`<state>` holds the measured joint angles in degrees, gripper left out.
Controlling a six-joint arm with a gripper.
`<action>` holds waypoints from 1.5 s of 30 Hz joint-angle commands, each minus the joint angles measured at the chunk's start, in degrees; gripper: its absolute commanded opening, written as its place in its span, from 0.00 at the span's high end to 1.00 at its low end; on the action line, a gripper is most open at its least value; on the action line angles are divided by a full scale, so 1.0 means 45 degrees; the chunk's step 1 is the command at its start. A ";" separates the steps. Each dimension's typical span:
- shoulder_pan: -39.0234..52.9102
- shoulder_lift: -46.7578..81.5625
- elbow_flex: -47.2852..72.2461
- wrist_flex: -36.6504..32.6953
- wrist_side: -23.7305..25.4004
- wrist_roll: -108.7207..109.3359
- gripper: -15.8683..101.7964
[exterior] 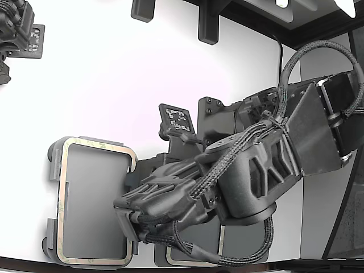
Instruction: Move top rectangular frame to the holder.
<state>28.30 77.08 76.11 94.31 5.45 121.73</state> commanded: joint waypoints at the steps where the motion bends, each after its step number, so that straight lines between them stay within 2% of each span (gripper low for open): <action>1: -0.0215 0.0234 -0.0352 0.0137 -0.0020 0.0000 0.96; 20: -0.0215 0.0137 -0.0391 0.0137 -0.0117 -0.0078 0.94; 21: -0.0215 0.0176 -0.0371 0.0137 -0.0078 -0.0098 0.91; 22: -0.0215 0.0195 -0.0391 0.0137 -0.0020 -0.0117 0.84; 23: -0.0215 0.0234 -0.0391 0.0137 0.0000 -0.0117 0.61; 24: -0.0215 0.0254 -0.0410 0.0137 0.0000 -0.0156 0.09; 25: -0.0215 0.0273 -0.0430 0.0137 0.0020 -0.0195 0.16; 26: -0.0195 0.0273 -0.0488 0.0137 0.0098 -0.0176 0.05; 27: -0.0176 0.0254 -0.0605 0.0137 0.0137 -0.0195 0.02; 31: 0.0020 0.0313 -0.1270 0.0137 0.0938 -0.0742 0.02; 36: 0.0527 0.0762 -0.2969 -0.0078 0.4063 -0.3438 0.02; 39: 0.0566 0.1406 -0.3418 -0.0449 0.5195 -0.6660 0.02; 42: 0.0391 0.2734 -0.2461 -0.1465 0.6035 -1.0762 0.02; 45: -0.0352 0.5234 0.0586 -0.3867 0.6289 -1.4883 0.02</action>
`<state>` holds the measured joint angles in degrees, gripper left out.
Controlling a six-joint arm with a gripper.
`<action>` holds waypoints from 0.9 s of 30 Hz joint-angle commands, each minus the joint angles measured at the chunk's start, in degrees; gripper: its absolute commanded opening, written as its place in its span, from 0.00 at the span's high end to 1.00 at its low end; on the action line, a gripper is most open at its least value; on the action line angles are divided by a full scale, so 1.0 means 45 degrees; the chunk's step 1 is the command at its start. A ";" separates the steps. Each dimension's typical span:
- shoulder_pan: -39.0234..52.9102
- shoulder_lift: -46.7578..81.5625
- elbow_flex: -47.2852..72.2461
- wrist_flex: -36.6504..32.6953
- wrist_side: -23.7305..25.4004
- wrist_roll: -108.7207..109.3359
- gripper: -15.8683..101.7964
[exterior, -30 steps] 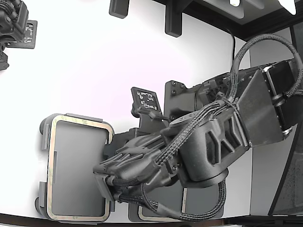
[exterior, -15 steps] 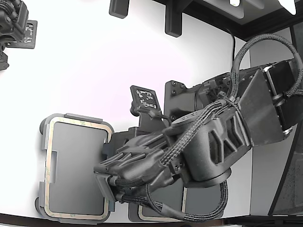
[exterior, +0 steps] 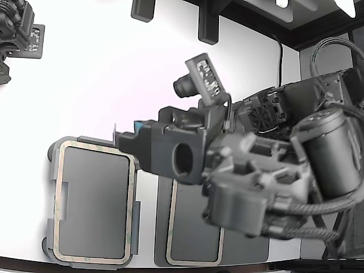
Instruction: Move top rectangular frame to the holder.
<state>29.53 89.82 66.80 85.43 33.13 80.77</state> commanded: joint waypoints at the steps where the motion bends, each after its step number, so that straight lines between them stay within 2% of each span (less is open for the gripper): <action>1: -0.0977 0.3262 0.3691 -0.2637 -0.0020 -0.6914 0.02; 3: -0.1660 0.4863 0.5703 -0.3828 -0.0313 -0.8789 0.02; 6: -0.2832 0.7324 0.8301 -0.4961 -0.1543 -1.1582 0.02; 11: -0.4941 1.0820 1.1699 -0.5918 -0.3730 -1.4922 0.02; 16: -0.5977 1.3789 1.5098 -0.7148 -0.4590 -1.6289 0.02; 21: -0.6875 1.5879 1.6875 -0.7031 -0.5664 -1.6543 0.02; 27: -0.6895 1.7676 1.8672 -0.6445 -0.6055 -1.6367 0.02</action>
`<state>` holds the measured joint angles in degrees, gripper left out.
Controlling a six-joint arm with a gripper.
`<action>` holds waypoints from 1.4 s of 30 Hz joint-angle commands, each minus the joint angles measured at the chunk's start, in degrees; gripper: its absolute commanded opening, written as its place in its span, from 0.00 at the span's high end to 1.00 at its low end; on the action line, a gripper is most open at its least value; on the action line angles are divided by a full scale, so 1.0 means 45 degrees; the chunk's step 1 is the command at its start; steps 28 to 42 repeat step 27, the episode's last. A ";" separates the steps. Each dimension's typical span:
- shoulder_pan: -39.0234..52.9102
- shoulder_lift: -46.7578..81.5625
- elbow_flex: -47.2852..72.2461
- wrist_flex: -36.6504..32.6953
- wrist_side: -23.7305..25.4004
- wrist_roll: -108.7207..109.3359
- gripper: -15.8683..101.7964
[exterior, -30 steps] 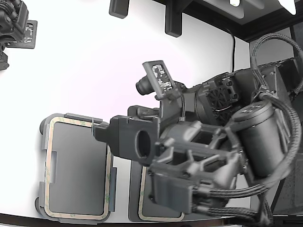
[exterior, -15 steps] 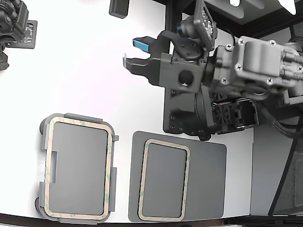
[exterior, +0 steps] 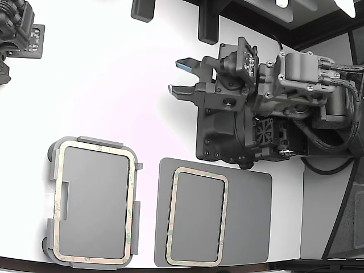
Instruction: Move top rectangular frame to the holder.
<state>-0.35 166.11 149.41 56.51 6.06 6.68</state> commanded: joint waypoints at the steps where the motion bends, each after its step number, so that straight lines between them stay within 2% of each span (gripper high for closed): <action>1: -0.0254 0.0703 0.0312 -0.0020 -0.0273 -0.0098 0.02; 5: -0.0254 0.0352 0.0293 -0.0293 -0.0820 -0.0488 0.02; 12: -0.0254 0.0703 0.0371 -0.0215 0.0137 0.0098 0.02; 42: -0.0254 0.0703 0.0371 -0.0195 0.0137 0.0098 0.02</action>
